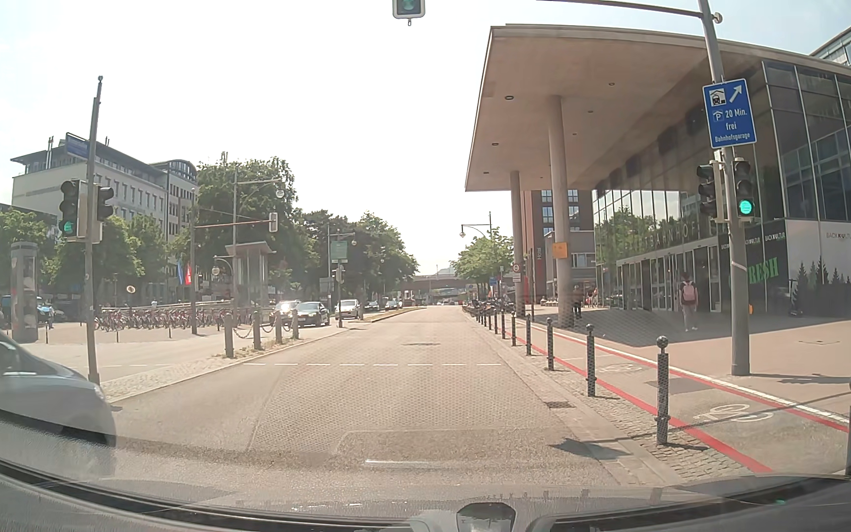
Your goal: Follow the waypoints while adhering to traffic rules and regulations
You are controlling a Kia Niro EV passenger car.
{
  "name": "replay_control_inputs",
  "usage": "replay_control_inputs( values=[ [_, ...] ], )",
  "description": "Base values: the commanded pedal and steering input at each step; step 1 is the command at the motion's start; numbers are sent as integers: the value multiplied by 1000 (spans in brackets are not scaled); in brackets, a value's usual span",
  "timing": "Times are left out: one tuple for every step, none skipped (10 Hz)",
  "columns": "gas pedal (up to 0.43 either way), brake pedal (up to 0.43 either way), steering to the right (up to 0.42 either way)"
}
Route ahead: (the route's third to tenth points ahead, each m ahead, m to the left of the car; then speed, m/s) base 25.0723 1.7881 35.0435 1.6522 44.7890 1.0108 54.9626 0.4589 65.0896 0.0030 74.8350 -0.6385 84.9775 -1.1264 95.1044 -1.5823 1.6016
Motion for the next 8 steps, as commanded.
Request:
replay_control_inputs(
  values=[
    [409, 0, -9],
    [409, 0, -10],
    [409, 0, -10],
    [421, 0, -10],
    [421, 0, -10],
    [421, 0, -10],
    [421, 0, -9],
    [421, 0, -10]
  ],
)
